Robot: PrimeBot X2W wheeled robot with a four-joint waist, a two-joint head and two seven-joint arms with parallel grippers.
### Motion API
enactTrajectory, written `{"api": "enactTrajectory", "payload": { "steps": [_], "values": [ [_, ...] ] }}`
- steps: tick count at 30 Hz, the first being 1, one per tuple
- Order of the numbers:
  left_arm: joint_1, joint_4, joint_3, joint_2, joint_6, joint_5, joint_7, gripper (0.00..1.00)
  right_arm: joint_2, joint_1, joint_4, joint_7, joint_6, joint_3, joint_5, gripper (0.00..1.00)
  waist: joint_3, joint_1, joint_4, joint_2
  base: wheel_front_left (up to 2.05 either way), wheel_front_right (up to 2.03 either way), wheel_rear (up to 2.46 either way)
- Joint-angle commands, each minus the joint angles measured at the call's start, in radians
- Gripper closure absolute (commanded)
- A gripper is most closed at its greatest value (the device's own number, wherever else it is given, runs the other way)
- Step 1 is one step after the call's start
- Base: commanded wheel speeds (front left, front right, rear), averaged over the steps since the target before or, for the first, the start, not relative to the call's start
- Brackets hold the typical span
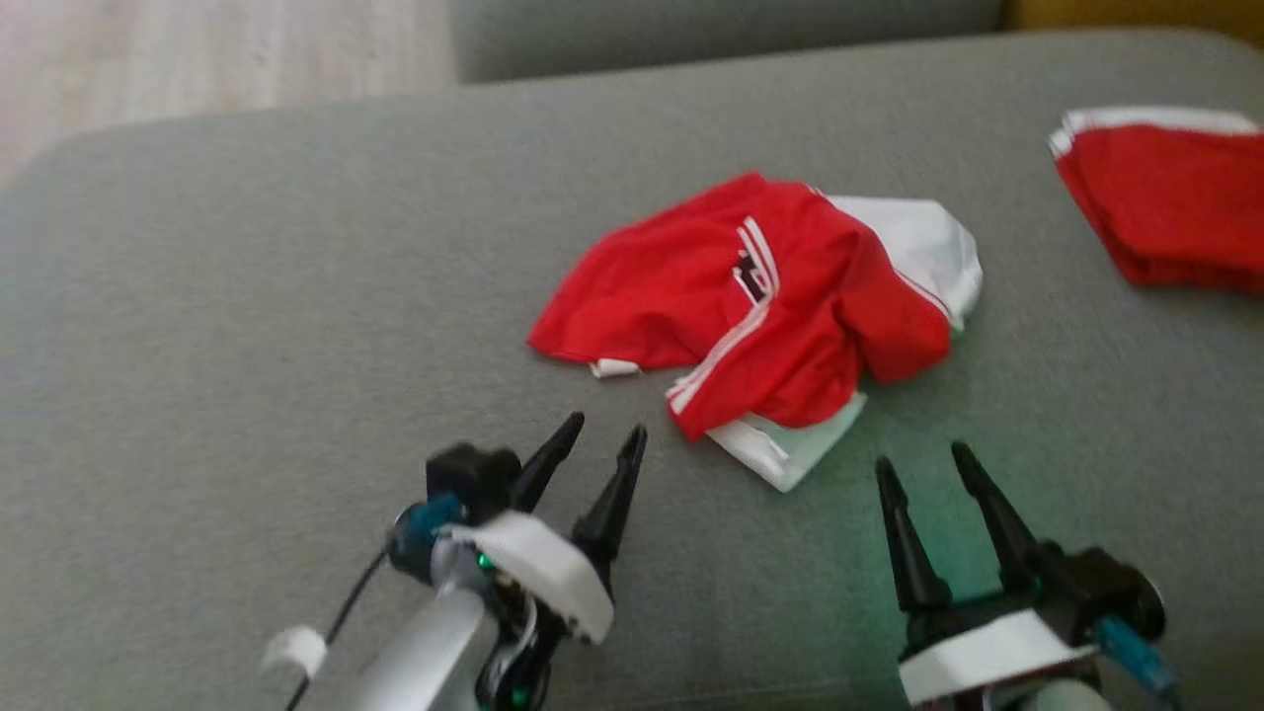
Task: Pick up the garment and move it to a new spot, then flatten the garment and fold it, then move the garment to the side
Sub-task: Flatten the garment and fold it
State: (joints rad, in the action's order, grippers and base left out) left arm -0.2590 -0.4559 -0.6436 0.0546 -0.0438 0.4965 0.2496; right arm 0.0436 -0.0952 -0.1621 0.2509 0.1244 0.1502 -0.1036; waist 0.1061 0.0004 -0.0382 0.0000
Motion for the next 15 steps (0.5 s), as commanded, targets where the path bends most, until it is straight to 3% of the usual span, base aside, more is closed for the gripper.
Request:
{"api": "enactTrajectory", "payload": {
  "steps": [1, 6, 15],
  "values": [
    [-0.070, 0.000, 0.008, -0.004, 0.005, 0.056, 0.012, 0.00, 0.007, 0.049, 0.037, 0.011, 0.006, 0.030, 0.011, 0.00, 0.054, -0.0004, -0.050, 0.0000, 0.00, 0.00, 0.00],
    [-0.175, -0.101, -0.048, -0.004, 0.005, 0.179, 0.012, 0.00, 0.007, 0.082, 0.041, 0.011, 0.006, 0.040, 0.018, 0.00, 0.092, -0.0004, -0.097, 0.0000, 0.00, 0.00, 0.00],
    [-0.259, -0.222, -0.096, -0.004, -0.002, 0.222, 0.012, 0.00, 0.007, 0.092, 0.046, 0.011, 0.006, 0.039, 0.018, 0.00, 0.113, -0.0004, -0.139, 0.0000, 0.00, 0.00, 0.00]
  ]
}}
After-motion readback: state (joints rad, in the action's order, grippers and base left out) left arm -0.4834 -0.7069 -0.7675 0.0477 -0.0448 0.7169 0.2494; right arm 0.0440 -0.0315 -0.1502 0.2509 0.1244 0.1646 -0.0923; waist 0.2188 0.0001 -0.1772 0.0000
